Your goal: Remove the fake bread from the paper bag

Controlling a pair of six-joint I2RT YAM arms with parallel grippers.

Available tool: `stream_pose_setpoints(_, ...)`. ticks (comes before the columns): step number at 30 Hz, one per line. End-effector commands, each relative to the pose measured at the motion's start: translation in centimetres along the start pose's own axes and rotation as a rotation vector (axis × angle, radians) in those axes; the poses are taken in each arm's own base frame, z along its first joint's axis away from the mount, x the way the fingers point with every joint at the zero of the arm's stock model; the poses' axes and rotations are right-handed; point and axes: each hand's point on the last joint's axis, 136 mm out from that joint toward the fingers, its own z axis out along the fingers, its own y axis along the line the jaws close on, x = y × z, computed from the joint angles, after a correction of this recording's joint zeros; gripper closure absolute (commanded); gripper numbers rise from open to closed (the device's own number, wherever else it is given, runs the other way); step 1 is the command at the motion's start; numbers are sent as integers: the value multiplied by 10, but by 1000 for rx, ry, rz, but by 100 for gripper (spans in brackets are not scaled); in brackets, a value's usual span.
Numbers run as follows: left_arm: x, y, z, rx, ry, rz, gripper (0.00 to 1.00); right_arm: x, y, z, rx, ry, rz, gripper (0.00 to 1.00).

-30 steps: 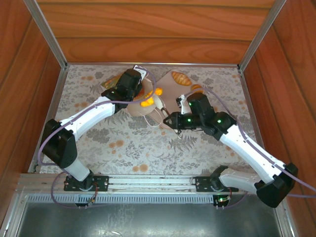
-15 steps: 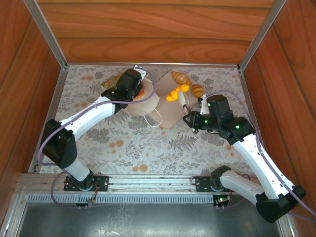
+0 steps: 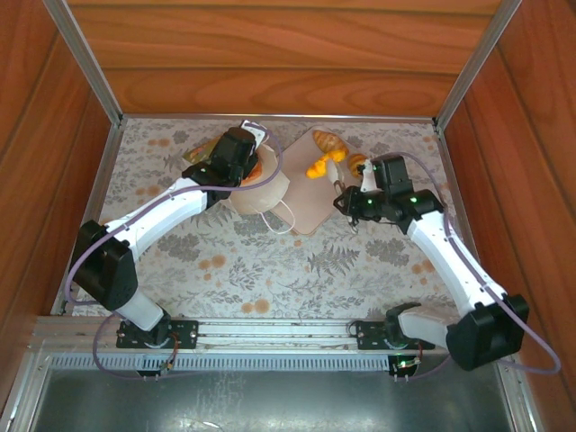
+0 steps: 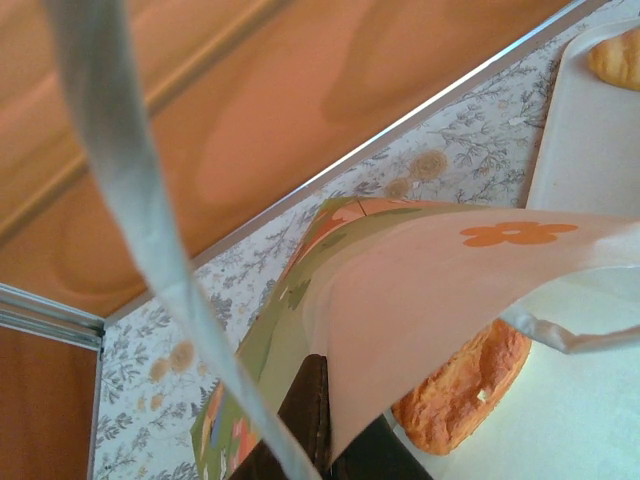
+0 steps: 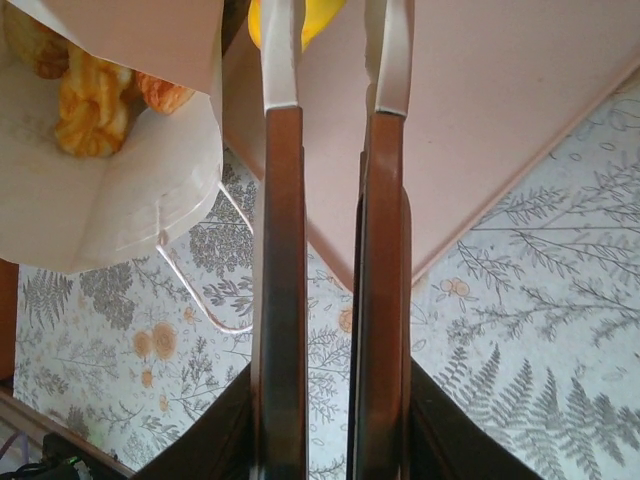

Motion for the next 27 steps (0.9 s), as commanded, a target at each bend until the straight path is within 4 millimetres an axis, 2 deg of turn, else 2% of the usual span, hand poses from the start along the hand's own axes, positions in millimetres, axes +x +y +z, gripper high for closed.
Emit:
stream_pose_setpoints(1, -7, 8, -11, -18, -25, -27, 100, -25, 16, 7, -91, -38, -61, 67)
stream_pose_setpoints(6, -8, 9, -13, -16, -30, -31, 100, -33, 7, 30, -69, 1, -34, 67)
stream_pose_setpoints(14, -7, 8, -12, -13, -26, -29, 100, -42, -11, 67, -53, 7, 181, 67)
stream_pose_setpoints(27, -4, 4, -7, -12, -15, -9, 100, -50, -14, 115, -181, -23, 408, 63)
